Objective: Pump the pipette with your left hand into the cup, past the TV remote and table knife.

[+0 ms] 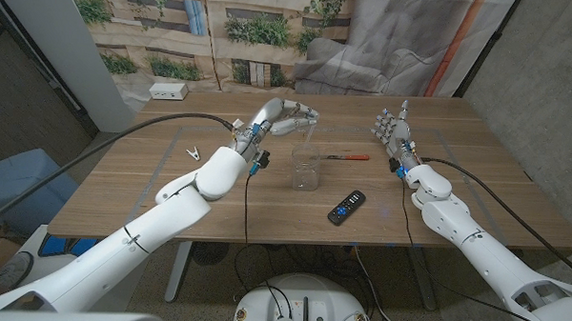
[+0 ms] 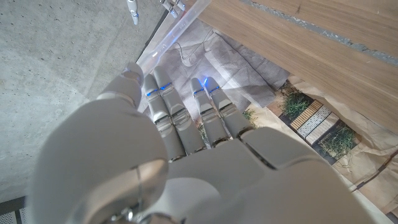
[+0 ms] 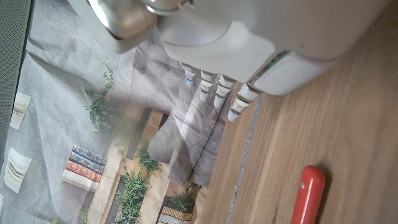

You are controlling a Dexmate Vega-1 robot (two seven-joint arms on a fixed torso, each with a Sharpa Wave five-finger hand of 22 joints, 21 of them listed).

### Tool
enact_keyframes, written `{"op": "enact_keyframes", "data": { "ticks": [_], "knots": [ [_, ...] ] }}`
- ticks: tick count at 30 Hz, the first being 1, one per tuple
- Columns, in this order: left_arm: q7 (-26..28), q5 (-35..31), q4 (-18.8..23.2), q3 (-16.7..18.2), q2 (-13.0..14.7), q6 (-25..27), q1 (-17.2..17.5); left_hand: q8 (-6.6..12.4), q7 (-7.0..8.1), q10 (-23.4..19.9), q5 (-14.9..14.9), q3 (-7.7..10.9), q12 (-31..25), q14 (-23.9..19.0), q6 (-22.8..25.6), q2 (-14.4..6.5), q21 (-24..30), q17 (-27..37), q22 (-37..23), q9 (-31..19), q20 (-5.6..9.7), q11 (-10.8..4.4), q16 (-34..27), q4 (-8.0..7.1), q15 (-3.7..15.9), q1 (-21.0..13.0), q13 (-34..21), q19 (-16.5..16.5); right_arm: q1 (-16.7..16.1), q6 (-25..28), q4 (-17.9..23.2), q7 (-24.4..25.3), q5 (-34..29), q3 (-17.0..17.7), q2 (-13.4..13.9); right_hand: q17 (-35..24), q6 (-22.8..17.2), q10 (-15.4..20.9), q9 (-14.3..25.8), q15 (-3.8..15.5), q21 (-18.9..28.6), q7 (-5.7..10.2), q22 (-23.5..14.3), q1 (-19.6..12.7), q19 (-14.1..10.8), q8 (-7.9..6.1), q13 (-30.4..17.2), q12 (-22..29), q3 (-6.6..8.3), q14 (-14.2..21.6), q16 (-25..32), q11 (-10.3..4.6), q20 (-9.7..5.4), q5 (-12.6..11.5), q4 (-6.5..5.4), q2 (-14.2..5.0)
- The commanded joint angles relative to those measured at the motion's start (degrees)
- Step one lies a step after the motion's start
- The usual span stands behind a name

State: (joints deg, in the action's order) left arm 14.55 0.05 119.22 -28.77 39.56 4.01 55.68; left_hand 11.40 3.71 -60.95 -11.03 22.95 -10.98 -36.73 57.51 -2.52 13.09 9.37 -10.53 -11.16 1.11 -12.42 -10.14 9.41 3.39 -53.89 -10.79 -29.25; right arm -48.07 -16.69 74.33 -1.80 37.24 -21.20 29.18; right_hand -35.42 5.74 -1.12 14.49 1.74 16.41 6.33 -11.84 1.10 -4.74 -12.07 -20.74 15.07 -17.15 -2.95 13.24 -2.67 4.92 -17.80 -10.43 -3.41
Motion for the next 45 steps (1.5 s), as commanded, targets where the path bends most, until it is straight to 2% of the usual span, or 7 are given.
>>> {"op": "enact_keyframes", "data": {
  "ticks": [1,13,24,45],
  "knots": [
    [-0.5,-1.3,-1.9,-1.7,-1.7,-0.7,-0.7,-0.24,0.15,0.1,0.2,0.14,0.0,0.2,-0.1,-0.1,-0.2,0.1,-0.2,-0.1,0.25,-0.23,0.0,0.24,6.98,0.6,-0.2,0.2,0.0,0.0,0.0,0.0,0.0,0.0,0.0,-0.3,-0.2,-0.1,0.1,4.79,0.2,0.53,-0.3,0.0,-0.3,-0.38,-0.2,0.1,-0.37,-0.3,0.3,-0.21,0.06,-0.3,-0.03,-3.33],
    [-0.7,-2.7,-3.4,-2.9,-1.8,-0.9,-0.5,-0.27,0.31,0.3,0.2,0.19,-0.1,0.3,-0.3,-0.1,-0.2,0.1,-0.2,-0.1,0.25,-0.22,0.0,0.27,7.03,0.7,-0.2,0.1,0.0,0.0,0.0,0.0,0.0,0.0,0.0,-0.3,-0.2,0.1,0.1,4.8,0.2,0.5,-0.3,0.0,-0.3,-0.39,-0.2,0.2,-0.37,-0.3,0.3,-0.29,0.11,-0.3,-0.03,-3.33],
    [0.7,-7.3,-5.1,-3.9,-1.9,-2.0,-1.3,-0.42,0.5,0.6,0.2,0.09,0.0,0.3,-0.8,0.1,-0.2,0.1,-0.2,-0.1,0.23,-0.25,0.1,0.34,6.91,0.7,-0.2,0.0,0.0,0.0,0.1,0.0,0.0,0.0,0.0,-0.3,-0.2,0.2,0.1,4.8,0.2,0.52,-0.3,0.0,-0.3,-0.4,-0.2,0.2,-0.37,-0.3,0.4,-0.26,0.11,-0.3,-0.03,-3.33],
    [0.4,-7.0,-6.8,-3.9,-3.0,-1.9,-1.0,-0.31,0.32,0.9,0.2,-0.16,0.0,0.5,-0.8,0.2,-0.3,0.1,-0.2,-0.1,0.0,-0.23,0.0,0.32,6.94,0.8,-0.2,0.2,0.0,0.0,0.0,0.0,0.0,0.0,0.0,-0.3,-0.1,0.1,0.1,4.86,0.2,0.55,-0.3,0.0,-0.3,-0.36,-0.2,0.2,-0.37,-0.3,0.4,-0.33,0.07,-0.3,-0.03,-3.35]
  ]
}}
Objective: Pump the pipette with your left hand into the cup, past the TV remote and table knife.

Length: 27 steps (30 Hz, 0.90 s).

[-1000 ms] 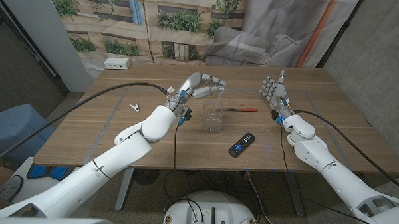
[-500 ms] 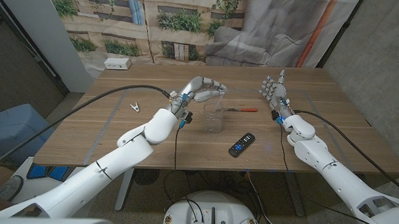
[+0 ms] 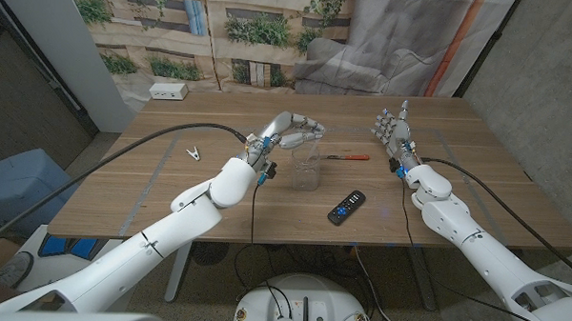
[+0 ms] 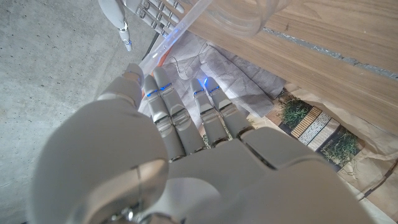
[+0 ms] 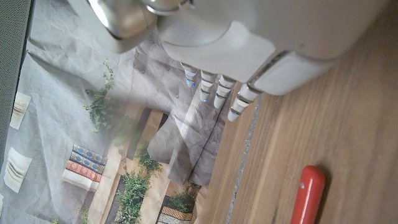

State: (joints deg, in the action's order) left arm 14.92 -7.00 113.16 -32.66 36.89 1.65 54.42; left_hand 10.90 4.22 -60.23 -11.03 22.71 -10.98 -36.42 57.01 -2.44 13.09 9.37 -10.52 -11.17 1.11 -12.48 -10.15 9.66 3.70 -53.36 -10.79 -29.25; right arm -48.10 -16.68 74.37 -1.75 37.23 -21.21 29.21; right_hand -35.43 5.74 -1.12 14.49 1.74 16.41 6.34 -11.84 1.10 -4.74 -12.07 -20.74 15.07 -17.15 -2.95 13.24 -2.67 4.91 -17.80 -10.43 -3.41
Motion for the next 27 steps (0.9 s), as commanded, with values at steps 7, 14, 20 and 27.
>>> {"op": "enact_keyframes", "data": {
  "ticks": [7,14,20,27],
  "knots": [
    [0.1,0.1,-0.9,0.2,-0.2,0.7,0.4,0.41,-0.28,-0.2,0.2,0.1,-0.2,0.1,0.2,-0.1,-0.2,0.2,-0.2,-0.1,0.04,-0.17,-0.1,0.1,6.77,0.1,-0.2,0.1,0.0,0.0,0.0,0.0,0.0,0.0,0.0,-0.3,-0.1,0.0,0.1,4.82,0.2,0.5,-0.3,0.0,-0.3,-0.36,-0.2,0.2,-0.37,-0.3,0.4,-0.23,0.09,-0.3,-0.03,-3.33],
    [0.2,0.2,-0.6,0.6,0.4,0.7,0.9,0.61,-0.3,-0.7,0.2,0.17,-0.4,-0.2,0.7,-0.4,-0.1,0.2,-0.2,-0.1,0.21,-0.14,-0.3,0.09,6.85,0.0,-0.2,-0.2,0.0,0.0,0.0,0.0,0.0,0.0,0.0,-0.3,-0.1,0.2,0.1,4.85,0.2,0.51,-0.3,0.0,-0.3,-0.38,-0.2,0.3,-0.38,-0.3,0.4,-0.23,0.1,-0.3,-0.03,-3.33],
    [0.9,0.0,-0.2,1.1,0.6,1.1,1.4,0.91,-0.53,-2.0,0.1,0.47,-0.8,-0.9,1.6,-0.7,0.1,0.2,-0.2,-0.1,0.6,-0.05,-0.3,0.2,7.16,-0.3,-0.2,-0.7,0.0,0.0,0.0,0.0,0.0,0.0,0.0,-0.3,-0.1,-0.1,0.1,4.88,0.2,0.53,-0.3,0.0,-0.3,-0.36,-0.2,0.1,-0.38,-0.3,0.4,-0.08,0.08,-0.3,-0.03,-3.33],
    [1.7,-0.1,0.3,1.7,0.8,1.5,2.0,1.11,-0.3,-3.0,0.1,0.85,-1.1,-1.5,2.4,-1.1,0.2,0.2,-0.2,-0.1,0.68,-0.07,-0.3,0.3,7.48,-0.7,-0.2,-1.1,0.0,0.0,0.0,0.0,0.0,0.0,0.0,-0.3,-0.2,0.1,0.1,4.8,0.2,0.51,-0.3,0.0,-0.3,-0.39,-0.2,0.2,-0.37,-0.3,0.3,-0.17,0.06,-0.3,-0.03,-3.33]
  ]
}}
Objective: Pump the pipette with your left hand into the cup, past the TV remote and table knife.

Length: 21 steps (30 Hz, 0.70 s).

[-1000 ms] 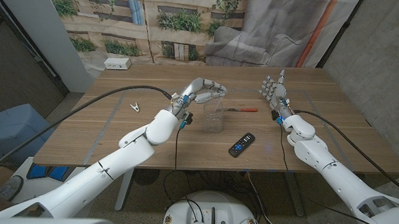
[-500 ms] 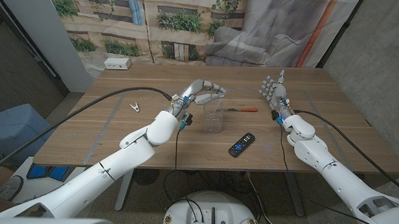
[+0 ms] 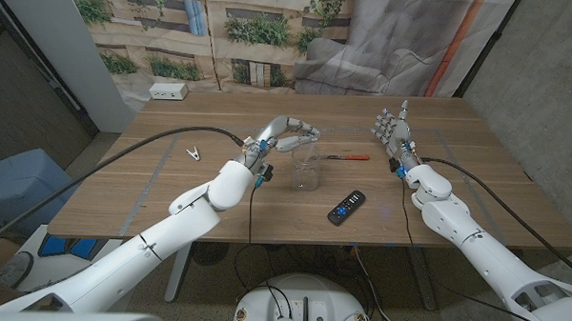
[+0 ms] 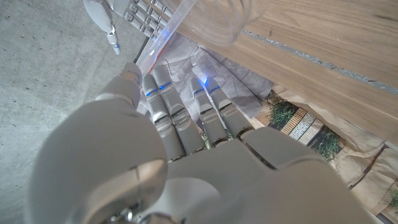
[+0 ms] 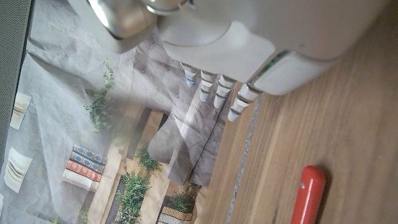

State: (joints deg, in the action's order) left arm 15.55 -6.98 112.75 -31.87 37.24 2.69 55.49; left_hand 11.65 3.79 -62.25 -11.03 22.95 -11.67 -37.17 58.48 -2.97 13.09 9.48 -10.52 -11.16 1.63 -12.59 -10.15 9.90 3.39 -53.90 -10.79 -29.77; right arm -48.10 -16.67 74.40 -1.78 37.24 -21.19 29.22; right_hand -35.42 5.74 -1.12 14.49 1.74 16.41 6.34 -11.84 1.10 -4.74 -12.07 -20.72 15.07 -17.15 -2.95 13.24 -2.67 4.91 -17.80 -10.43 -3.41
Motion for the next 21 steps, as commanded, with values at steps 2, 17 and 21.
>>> {"op": "enact_keyframes", "data": {
  "ticks": [2,17,21],
  "knots": [
    [1.3,-0.1,0.9,1.1,0.5,0.7,1.1,0.41,-0.04,-1.2,0.1,0.7,-0.5,-0.8,1.1,-0.6,0.2,0.0,-0.2,-0.1,0.22,0.0,-0.3,0.12,7.84,-0.3,-0.2,-0.7,0.0,0.0,0.0,0.0,0.0,0.0,0.0,-0.3,-0.2,0.1,0.1,4.89,0.2,0.5,-0.3,0.0,-0.3,-0.38,-0.2,0.2,-0.37,-0.4,0.3,-0.39,0.06,-0.3,-0.03,-3.33],
    [2.0,-0.4,0.9,1.2,0.3,0.8,1.3,0.82,0.15,-2.9,0.0,1.21,-0.8,-2.1,2.6,-1.3,0.3,0.2,-0.2,-0.1,0.7,0.02,-0.5,0.52,8.6,-1.9,-0.2,-1.1,0.0,0.0,0.0,0.0,0.0,0.0,0.0,-0.3,-0.1,0.0,0.1,4.78,0.2,0.51,-0.3,0.0,-0.3,-0.38,-0.2,0.2,-0.37,-0.3,0.3,-0.11,0.09,-0.3,-0.03,-3.33],
    [2.3,-0.7,0.8,1.1,0.1,0.8,1.2,0.81,0.2,-3.2,0.0,1.33,-0.9,-2.4,2.8,-1.4,0.4,0.2,-0.2,-0.1,0.69,-0.06,-0.5,0.59,8.6,-2.3,-0.2,-1.3,0.0,0.0,0.0,0.0,0.0,0.0,0.0,-0.3,-0.2,0.1,0.1,4.8,0.2,0.53,-0.3,0.0,-0.3,-0.4,-0.2,0.2,-0.37,-0.4,0.3,-0.09,0.06,-0.3,-0.03,-3.34]
  ]
}}
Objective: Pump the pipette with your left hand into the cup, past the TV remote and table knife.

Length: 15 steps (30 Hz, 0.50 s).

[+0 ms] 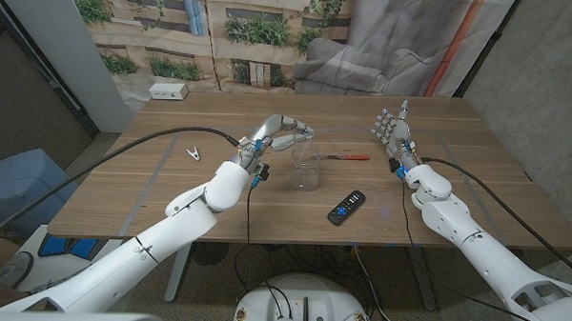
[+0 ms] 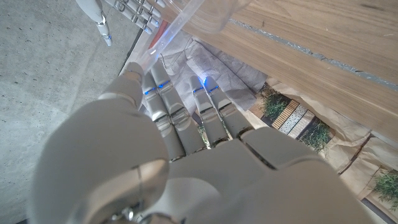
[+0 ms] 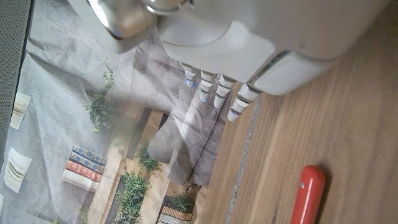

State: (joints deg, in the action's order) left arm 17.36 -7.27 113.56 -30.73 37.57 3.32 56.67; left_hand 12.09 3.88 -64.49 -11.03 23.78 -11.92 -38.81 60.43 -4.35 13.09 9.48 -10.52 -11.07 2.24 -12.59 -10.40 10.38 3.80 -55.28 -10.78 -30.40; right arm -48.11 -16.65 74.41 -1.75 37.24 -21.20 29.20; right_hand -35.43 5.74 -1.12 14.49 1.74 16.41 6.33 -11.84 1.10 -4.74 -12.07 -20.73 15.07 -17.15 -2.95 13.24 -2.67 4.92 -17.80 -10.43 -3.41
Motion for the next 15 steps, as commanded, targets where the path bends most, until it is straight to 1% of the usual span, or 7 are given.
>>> {"op": "enact_keyframes", "data": {
  "ticks": [1,3,8,15],
  "knots": [
    [0.6,-0.5,0.0,-0.1,-0.3,0.2,0.0,0.42,-0.04,-1.2,0.0,0.52,-0.7,-0.8,1.0,0.0,0.4,0.1,-0.2,-0.2,0.12,-0.03,-0.2,0.16,8.23,-1.1,-0.2,-0.8,0.0,0.0,0.0,0.0,0.0,0.0,0.0,-0.3,-0.2,0.1,0.1,4.8,0.2,0.52,-0.3,0.0,-0.3,-0.4,-0.2,0.2,-0.37,-0.4,0.3,0.02,0.06,-0.3,-0.03,-3.34],
    [1.0,-0.9,0.2,-0.1,-0.5,0.8,0.1,0.46,-0.06,-1.8,0.1,0.69,-0.8,-0.9,1.4,-0.1,0.4,0.1,-0.2,-0.2,0.72,0.01,-0.1,0.25,8.51,-1.6,-0.2,-0.8,0.0,0.0,0.0,0.0,0.0,0.0,0.0,-0.3,-0.2,-0.1,0.1,4.8,0.2,0.54,-0.3,0.0,-0.3,-0.39,-0.2,0.2,-0.37,-0.3,0.3,-0.05,0.06,-0.3,-0.03,-3.34],
    [0.9,-0.7,0.1,0.0,-0.2,0.8,0.2,0.67,-0.13,-2.4,0.2,0.68,-1.0,-1.1,2.2,-0.1,0.4,0.1,-0.1,-0.2,1.28,-0.01,0.0,0.3,8.74,-2.3,-0.2,-1.0,0.0,0.0,0.0,0.0,0.0,0.0,0.0,-0.3,-0.2,0.0,0.1,4.85,0.2,0.51,-0.3,0.0,-0.3,-0.4,-0.2,0.2,-0.37,-0.3,0.4,-0.3,0.06,-0.3,-0.03,-3.33],
    [1.8,-1.8,-0.1,-0.1,-0.1,0.3,0.4,0.57,-0.5,-3.1,0.5,0.72,-1.1,-2.2,2.4,-0.6,0.5,0.2,-0.1,-0.1,1.25,-0.1,-0.4,0.15,8.65,-3.2,-0.3,-1.2,0.0,0.0,0.0,0.0,0.0,0.0,0.0,-0.3,-0.1,0.1,0.1,4.83,0.2,0.53,-0.3,0.0,-0.3,-0.38,-0.2,0.2,-0.37,-0.3,0.4,-0.08,0.1,-0.3,-0.03,-3.33]
  ]
}}
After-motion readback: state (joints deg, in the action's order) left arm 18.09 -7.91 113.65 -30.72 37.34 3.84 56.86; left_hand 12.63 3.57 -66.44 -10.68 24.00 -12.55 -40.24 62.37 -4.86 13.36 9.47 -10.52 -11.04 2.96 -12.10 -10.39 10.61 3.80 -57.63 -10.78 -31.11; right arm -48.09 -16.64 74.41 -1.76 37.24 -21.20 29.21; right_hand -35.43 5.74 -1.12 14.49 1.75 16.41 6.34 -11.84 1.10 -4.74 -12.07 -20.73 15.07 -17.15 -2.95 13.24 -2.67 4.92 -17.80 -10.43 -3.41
